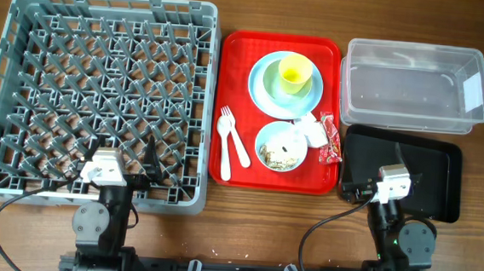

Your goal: Sort waste into correct bins and load items into the dishwasher rack

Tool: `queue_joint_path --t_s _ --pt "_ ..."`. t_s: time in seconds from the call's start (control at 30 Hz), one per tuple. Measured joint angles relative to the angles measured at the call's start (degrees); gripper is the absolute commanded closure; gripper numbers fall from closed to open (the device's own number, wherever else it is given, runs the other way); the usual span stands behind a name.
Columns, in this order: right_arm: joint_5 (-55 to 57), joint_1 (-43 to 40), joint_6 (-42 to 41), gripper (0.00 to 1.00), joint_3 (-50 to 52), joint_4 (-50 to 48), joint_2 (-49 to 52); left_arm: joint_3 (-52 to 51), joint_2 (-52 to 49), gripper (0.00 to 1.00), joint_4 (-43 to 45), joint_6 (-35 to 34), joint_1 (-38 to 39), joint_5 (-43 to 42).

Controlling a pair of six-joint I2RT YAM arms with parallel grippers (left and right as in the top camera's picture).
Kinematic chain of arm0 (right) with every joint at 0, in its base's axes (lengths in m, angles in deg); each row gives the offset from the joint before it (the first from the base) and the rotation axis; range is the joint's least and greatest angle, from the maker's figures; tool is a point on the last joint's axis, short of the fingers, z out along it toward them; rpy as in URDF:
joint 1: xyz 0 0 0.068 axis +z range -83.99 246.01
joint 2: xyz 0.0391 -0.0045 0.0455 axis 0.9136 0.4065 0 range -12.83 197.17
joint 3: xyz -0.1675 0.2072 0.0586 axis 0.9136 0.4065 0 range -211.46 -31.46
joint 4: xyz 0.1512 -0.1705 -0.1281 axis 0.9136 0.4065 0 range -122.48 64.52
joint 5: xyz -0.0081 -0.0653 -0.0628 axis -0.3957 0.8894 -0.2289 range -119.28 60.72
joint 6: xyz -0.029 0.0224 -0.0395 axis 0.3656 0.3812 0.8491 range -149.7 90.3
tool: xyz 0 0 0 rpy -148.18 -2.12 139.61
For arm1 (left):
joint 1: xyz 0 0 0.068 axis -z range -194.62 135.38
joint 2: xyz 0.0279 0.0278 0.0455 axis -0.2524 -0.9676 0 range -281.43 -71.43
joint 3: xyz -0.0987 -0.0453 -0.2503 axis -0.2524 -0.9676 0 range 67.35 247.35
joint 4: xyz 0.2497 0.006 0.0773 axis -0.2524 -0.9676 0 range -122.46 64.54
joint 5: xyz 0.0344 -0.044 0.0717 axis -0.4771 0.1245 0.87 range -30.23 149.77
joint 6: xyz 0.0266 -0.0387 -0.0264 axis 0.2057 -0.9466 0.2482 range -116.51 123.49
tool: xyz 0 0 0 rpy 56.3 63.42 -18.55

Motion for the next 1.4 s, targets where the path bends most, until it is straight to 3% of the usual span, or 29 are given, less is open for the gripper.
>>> queue_joint_path --t_s 0.17,0.27,0.43,0.53,0.57,0.6,0.63,0.7,0.77,0.8,0.87,0.97,1.1,1.4 --pt "0.00 0.00 -0.02 0.00 0.00 0.00 0.00 0.04 0.00 0.00 0.35 -0.24 0.00 -2.67" --pt "0.00 0.00 0.00 0.00 0.00 0.00 0.02 6.29 -0.94 0.00 -9.01 -4.15 0.00 -4.63" --pt "0.02 0.00 0.15 0.00 0.00 -0.02 0.22 32.15 -16.83 0.00 -25.31 -6.54 0.00 -10.40" --pt "0.02 0.00 0.17 0.00 0.00 -0.02 0.35 60.94 -42.21 0.00 -53.09 -7.21 0.50 -23.61" --pt "0.02 0.00 0.17 0.00 0.00 -0.02 0.33 68.98 -49.70 0.05 -58.77 -7.32 1.33 -26.80" --pt "0.02 0.00 0.17 0.00 0.00 0.02 0.35 73.46 -54.64 0.46 -60.41 -7.32 2.08 -29.24" --pt "0.02 0.00 0.17 0.00 0.00 -0.02 0.33 76.98 -60.70 0.80 -60.98 -7.30 2.99 -32.83" --pt "0.02 0.00 0.17 0.00 0.00 0.00 0.33 77.48 -67.65 0.86 -62.84 -8.20 5.66 -36.35" --pt "0.02 0.00 0.17 0.00 0.00 -0.02 0.33 77.24 -74.14 0.76 -62.77 -15.19 14.40 -28.61" --pt "0.02 0.00 0.17 0.00 0.00 -0.02 0.33 76.94 -76.11 0.63 -62.51 -18.27 17.94 -24.59" --pt "0.02 0.00 0.17 0.00 0.00 -0.02 0.33 76.67 -82.66 0.65 -58.27 -27.52 29.88 -11.06" --pt "0.02 0.00 0.17 0.00 0.00 -0.02 0.35 76.63 -93.35 0.76 -51.17 -39.15 38.69 0.94" --pt "0.02 0.00 0.17 0.00 0.00 -0.02 0.33 76.52 -104.13 0.78 -45.66 -47.93 39.15 5.35" --pt "0.02 0.00 0.17 0.00 0.00 -0.02 0.35 76.52 -113.24 0.81 -42.05 -50.84 39.36 9.31"
